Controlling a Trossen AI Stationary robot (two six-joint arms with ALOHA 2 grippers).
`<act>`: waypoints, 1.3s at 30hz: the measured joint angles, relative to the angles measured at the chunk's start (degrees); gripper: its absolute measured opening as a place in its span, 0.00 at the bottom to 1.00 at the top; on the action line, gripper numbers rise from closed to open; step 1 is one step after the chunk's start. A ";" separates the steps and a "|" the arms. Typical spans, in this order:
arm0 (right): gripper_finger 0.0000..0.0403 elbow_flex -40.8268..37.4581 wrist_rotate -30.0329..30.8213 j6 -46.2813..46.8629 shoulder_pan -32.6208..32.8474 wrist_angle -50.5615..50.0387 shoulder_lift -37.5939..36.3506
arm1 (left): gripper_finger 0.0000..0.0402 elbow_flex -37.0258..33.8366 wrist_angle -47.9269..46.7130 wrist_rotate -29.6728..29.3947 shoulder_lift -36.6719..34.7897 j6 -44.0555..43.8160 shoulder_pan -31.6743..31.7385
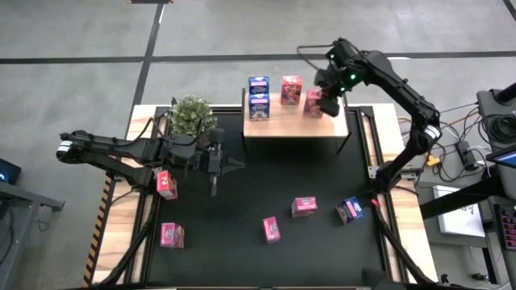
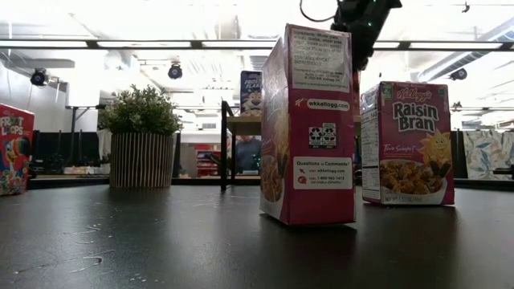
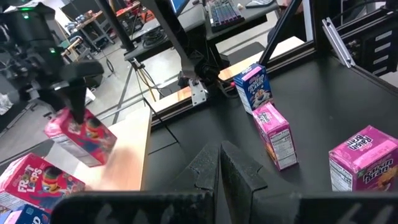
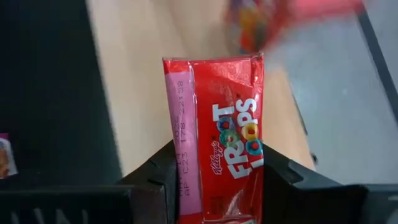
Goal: Stack cereal on shelf
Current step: Adjust the red cereal box on the shelf and align it with the other red cereal box on the shelf
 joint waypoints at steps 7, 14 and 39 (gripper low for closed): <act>0.32 0.02 4.07 -0.54 11.31 8.42 1.41 | 0.00 0.02 0.23 0.02 0.00 0.14 0.00; 0.32 0.02 10.72 -4.62 14.99 13.44 3.32 | 0.00 0.01 0.12 0.02 0.00 -0.29 -0.01; 0.49 0.02 10.17 -1.01 14.22 13.68 6.02 | 0.00 0.02 0.06 0.03 0.00 -0.43 -0.02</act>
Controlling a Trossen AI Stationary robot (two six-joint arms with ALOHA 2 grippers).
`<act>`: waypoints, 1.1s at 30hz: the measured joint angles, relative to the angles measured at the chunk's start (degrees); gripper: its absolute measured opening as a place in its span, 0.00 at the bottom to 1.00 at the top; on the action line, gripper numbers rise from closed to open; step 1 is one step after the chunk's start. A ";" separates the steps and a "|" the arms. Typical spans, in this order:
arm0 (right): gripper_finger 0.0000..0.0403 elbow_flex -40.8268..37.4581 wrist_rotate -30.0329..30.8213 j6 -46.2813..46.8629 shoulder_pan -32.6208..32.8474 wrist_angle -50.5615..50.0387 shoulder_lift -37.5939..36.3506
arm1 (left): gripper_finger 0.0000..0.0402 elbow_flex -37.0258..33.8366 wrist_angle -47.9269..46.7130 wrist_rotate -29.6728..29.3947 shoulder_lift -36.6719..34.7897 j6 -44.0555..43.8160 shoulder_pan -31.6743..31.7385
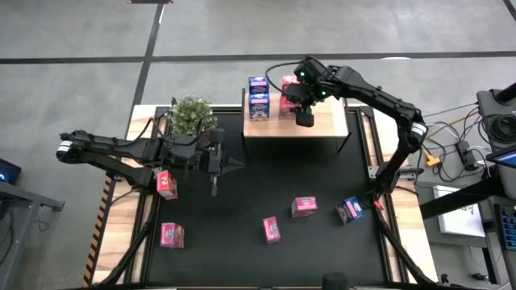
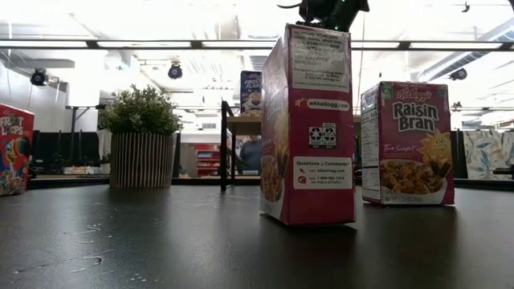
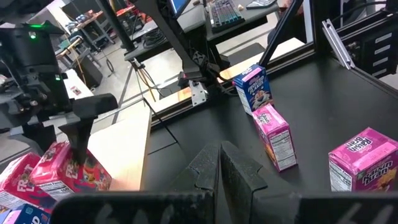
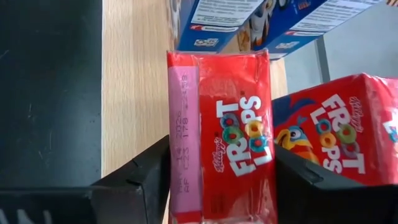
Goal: Stack cereal on shelf
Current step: Adjust the red cereal box on the shelf and align it with the other red cereal box on the shelf
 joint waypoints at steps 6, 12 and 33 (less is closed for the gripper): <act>0.51 0.00 0.19 0.40 0.00 0.46 -1.05 | 0.00 0.00 0.00 0.01 0.00 0.02 -0.02; 0.51 0.00 3.00 0.26 0.00 0.65 -1.18 | 0.00 -0.01 0.03 0.02 0.00 0.03 -0.02; 0.51 3.93 3.06 2.14 0.13 0.30 -2.50 | 0.00 -0.02 0.04 0.02 0.00 -0.98 -0.02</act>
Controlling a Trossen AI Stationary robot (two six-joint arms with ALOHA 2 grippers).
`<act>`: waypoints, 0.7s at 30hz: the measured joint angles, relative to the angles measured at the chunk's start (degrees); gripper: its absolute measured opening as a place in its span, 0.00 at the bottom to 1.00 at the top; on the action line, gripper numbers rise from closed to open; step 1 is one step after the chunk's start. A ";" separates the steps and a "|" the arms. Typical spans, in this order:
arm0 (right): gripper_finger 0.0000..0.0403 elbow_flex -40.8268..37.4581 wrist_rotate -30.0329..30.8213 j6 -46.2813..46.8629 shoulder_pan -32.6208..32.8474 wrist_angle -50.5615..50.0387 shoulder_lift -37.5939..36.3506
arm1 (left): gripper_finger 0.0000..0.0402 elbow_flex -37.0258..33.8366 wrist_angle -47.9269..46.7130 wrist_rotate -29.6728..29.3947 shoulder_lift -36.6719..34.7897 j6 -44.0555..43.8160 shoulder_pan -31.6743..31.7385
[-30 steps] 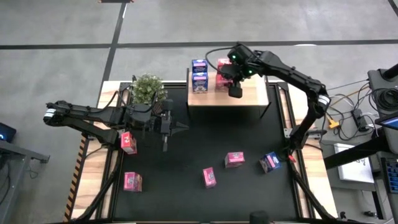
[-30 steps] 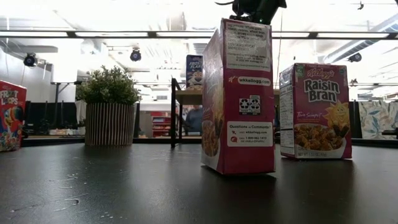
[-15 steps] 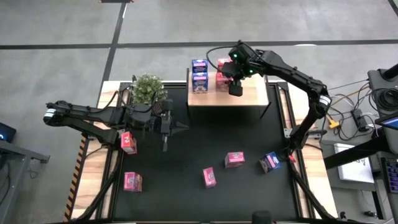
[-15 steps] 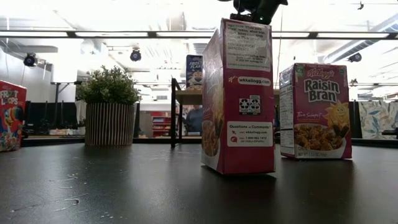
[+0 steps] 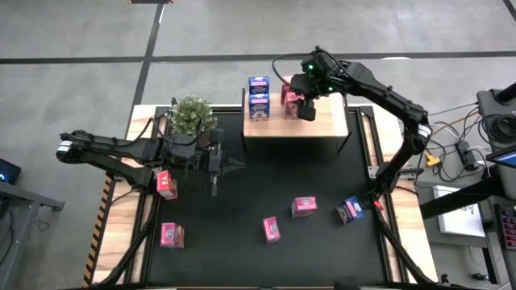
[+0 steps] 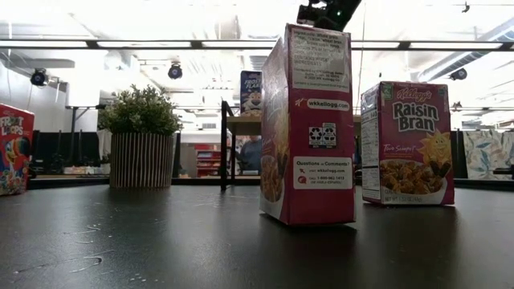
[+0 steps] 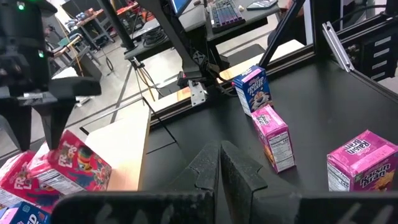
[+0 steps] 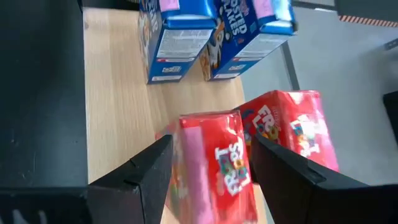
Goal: Stack cereal on shelf
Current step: Adjust the red cereal box on the shelf and align it with the other red cereal box on the shelf
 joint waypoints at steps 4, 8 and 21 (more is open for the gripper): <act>0.49 0.07 -0.05 1.07 0.18 -0.64 -2.03 | 0.00 0.00 0.00 0.00 0.00 0.00 0.01; 0.38 0.07 -0.14 2.78 0.29 -4.30 -3.69 | 0.00 0.02 0.00 0.00 0.00 0.00 0.00; 0.02 -4.82 9.39 8.95 -1.70 -10.45 -4.17 | 0.00 0.00 -0.02 0.00 0.00 0.01 0.00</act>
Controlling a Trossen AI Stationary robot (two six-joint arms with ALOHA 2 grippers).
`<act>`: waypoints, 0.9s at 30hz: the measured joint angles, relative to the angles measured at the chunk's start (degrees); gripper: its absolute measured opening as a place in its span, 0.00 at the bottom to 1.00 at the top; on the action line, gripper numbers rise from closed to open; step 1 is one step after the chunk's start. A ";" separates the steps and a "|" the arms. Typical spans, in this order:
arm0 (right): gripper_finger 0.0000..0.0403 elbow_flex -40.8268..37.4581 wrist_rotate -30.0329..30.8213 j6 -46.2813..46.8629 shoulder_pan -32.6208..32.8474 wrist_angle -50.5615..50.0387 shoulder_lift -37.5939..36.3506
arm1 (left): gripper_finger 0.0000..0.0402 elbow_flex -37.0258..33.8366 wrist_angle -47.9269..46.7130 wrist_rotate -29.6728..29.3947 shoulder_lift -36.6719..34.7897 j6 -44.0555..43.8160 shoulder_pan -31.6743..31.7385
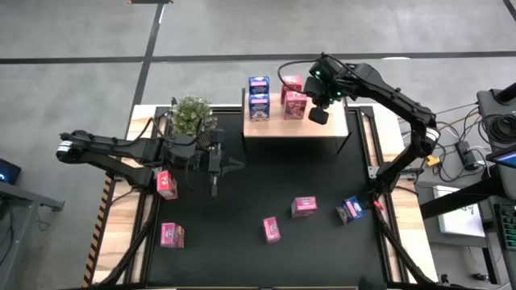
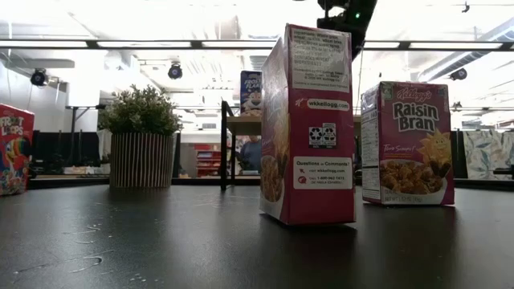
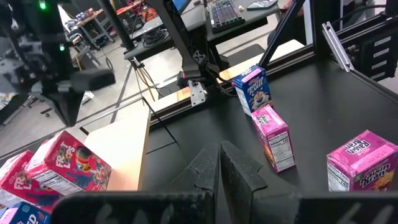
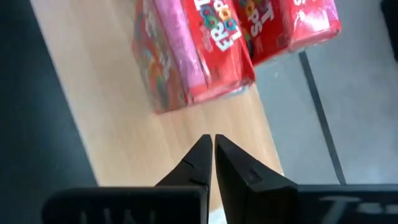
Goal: Stack cereal on shelf
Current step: Adjust the red cereal box on the shelf and align it with the other red cereal box on the shelf
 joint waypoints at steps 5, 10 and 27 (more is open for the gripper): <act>0.02 -1.86 -0.80 -0.92 -0.63 5.62 0.02 | 0.00 0.00 0.00 0.02 0.00 0.00 0.01; 0.02 -2.54 -0.98 -1.55 -0.53 9.58 0.02 | 0.00 0.00 0.00 0.00 0.00 0.00 -0.01; 0.02 -3.20 -3.52 -0.13 -0.39 9.63 0.00 | 0.00 0.02 0.00 0.02 0.00 0.00 0.00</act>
